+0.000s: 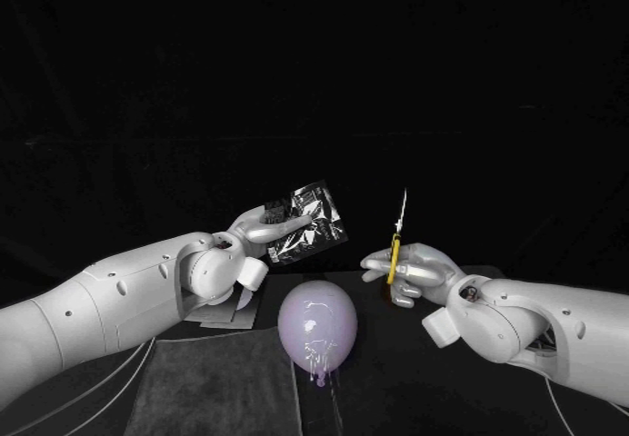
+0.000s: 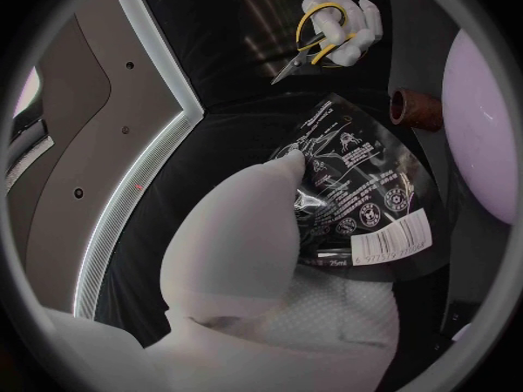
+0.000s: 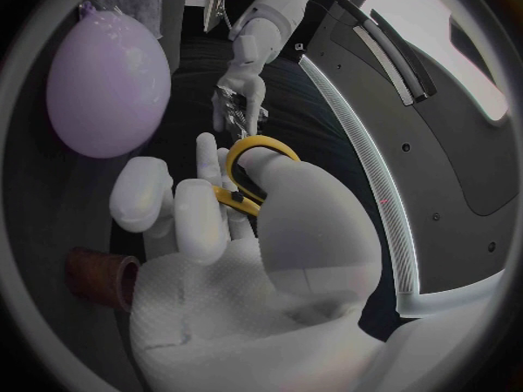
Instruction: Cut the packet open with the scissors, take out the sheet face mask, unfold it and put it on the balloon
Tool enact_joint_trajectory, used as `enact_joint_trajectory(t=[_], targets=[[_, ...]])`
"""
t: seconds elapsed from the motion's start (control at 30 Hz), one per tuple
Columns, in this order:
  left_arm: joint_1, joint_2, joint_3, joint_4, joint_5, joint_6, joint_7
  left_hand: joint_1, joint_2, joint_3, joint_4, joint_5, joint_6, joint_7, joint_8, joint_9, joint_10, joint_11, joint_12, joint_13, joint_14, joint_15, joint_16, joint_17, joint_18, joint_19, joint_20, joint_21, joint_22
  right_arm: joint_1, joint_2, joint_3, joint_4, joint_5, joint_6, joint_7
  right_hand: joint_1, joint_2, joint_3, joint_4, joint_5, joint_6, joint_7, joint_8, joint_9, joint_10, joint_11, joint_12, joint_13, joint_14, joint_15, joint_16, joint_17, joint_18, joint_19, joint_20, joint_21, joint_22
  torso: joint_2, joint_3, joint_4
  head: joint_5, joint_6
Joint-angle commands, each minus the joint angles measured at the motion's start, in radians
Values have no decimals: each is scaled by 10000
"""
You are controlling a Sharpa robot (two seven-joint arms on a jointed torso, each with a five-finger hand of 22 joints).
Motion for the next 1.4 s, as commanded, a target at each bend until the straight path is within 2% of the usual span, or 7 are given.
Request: enact_joint_trajectory(t=[0.03, 0.27, 0.5, 1.03, 1.13, 1.27, 1.4], targets=[[56, 138, 9, -41, -414, 505, -497, -82, -37, 80, -25, 38, 10, -18, 204, 890, 206, -105, -46, 5, 53, 15, 39, 16, 98, 77, -22, 58, 10, -226, -266, -8, 375, 189, 894, -346, 260, 195, 211, -178, -368, 156, 1, 45, 28, 2368, -890, 64, 169, 3, -106, 31, -12, 31, 24, -108, 13, 133, 12, 13, -8, -160, -97], [88, 210, 6, -6, -476, 512, -635, -154, -92, 199, -51, 38, -13, -17, 218, 927, 205, -100, -79, 0, 37, 20, 31, 40, 92, 70, -26, 71, 13, -583, -673, -27, 903, 856, 1169, -401, 496, 495, 582, -1015, -478, 305, -474, 1082, 1333, 2437, -1216, 5945, 6052, 511, -389, 1234, 2110, 18, 60, -340, -45, 198, 1, 36, -4, -351, -260], [95, 180, 5, 57, -492, 494, -694, -185, -114, 246, -60, 38, -24, -18, 223, 942, 202, -98, -94, -2, 28, 23, 26, 49, 91, 66, -27, 75, 13, -693, -963, -39, 1105, 592, 1140, -1101, -945, 116, 116, -169, -546, 620, -876, 2876, 3528, 3108, -1571, 13637, 13719, 882, -612, 2611, 4785, -76, 348, -537, 408, 480, 9, 8, -10, -511, -410], [81, 130, -16, 142, -507, 577, -881, -244, -163, 340, -85, 38, -45, -21, 232, 970, 188, -93, -130, -8, 4, 30, 11, 65, 88, 50, -25, 80, 12, -726, -1111, -70, 1194, -642, 509, -2453, -1247, 689, -497, 582, -651, 1678, -1371, 6726, 7239, 3166, -1958, 13900, 13972, 1079, -940, 3060, 5853, -291, 810, -852, 1627, 1211, 16, -13, 28, -646, -614], [80, 116, -18, 162, -552, 653, -1019, -246, -165, 342, -86, 38, -45, -21, 233, 971, 189, -93, -131, -8, 5, 30, 11, 65, 88, 50, -25, 80, 12, -727, -1099, -71, 1196, -720, 928, -2514, -1004, 952, -257, 422, -651, 1354, -1379, 6308, 7176, 3166, -1972, 13900, 13972, 1079, -959, 3060, 5853, -282, 784, -874, 1573, 1203, 12, -11, 23, -603, -623], [79, 113, -19, 167, -732, 810, -1349, -264, -175, 376, -98, 37, -41, -19, 241, 983, 203, -96, -133, -6, 16, 26, 15, 74, 90, 51, -28, 85, 14, -724, -1121, -70, 1328, -939, 1359, -2470, -1317, 835, -262, 553, -655, 144, -1198, 4300, 6439, 3166, -1831, 13900, 13972, 990, -862, 2911, 5477, -176, 507, -832, 931, 977, 6, 8, 10, -547, -615], [80, 144, -20, 132, -840, 904, -1596, -286, -186, 406, -107, 37, -36, -18, 250, 994, 218, -98, -135, -4, 27, 23, 19, 82, 92, 59, -31, 94, 17, -709, -1185, -69, 1446, -1109, 1393, -2363, -1527, 622, -380, 683, -653, 19, -1099, 3825, 6132, 3166, -1740, 13900, 13972, 912, -795, 2773, 5162, -113, 344, -783, 544, 832, -2, 6, 2, -568, -618]])
